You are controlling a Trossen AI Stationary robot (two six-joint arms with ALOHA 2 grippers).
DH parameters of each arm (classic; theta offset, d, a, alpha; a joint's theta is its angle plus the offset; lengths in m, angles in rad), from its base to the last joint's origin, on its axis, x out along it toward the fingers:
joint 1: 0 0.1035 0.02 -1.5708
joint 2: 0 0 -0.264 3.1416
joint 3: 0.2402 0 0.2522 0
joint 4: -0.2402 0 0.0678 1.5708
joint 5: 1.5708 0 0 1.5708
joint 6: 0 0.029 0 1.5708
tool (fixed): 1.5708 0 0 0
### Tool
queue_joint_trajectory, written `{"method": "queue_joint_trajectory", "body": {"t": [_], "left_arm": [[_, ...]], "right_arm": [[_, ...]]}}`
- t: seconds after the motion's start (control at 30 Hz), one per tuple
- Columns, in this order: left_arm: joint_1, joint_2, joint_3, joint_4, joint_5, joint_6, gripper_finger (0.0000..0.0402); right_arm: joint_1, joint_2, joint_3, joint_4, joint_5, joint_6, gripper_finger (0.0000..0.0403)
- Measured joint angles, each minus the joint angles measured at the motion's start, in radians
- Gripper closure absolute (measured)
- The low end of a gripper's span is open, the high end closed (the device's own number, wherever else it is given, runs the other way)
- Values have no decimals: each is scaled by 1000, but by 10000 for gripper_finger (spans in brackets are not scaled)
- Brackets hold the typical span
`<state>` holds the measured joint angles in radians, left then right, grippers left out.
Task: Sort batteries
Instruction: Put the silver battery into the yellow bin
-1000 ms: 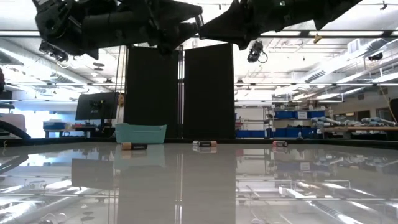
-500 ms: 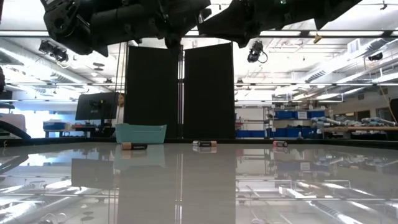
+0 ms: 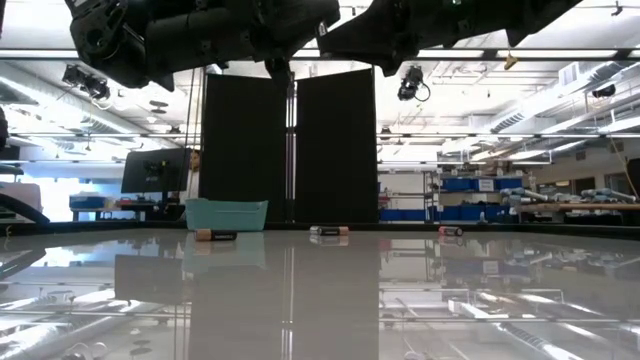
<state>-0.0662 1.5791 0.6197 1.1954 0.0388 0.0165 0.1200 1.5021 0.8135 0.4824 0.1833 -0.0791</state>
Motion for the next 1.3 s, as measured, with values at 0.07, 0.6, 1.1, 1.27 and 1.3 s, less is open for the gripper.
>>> {"method": "queue_joint_trajectory", "body": {"t": [0.07, 0.6, 1.1, 1.27, 1.3], "left_arm": [[0, 0, -1, 8, 6, 2, 348], [-3, -279, 0, -304, 25, 95, 348], [-249, -459, 360, -1866, -210, -280, 348], [-398, -447, 329, -2049, -210, -636, 348], [-433, -445, 319, -2076, -206, -709, 348]], "right_arm": [[0, 0, 0, 3, 0, -2, 344], [23, -55, 0, -111, 74, -30, 195], [11, -22, 0, -317, 145, 38, 371], [-8, 5, 0, -289, 143, 3, 387], [-11, 6, 0, -300, 141, 0, 383]]}}
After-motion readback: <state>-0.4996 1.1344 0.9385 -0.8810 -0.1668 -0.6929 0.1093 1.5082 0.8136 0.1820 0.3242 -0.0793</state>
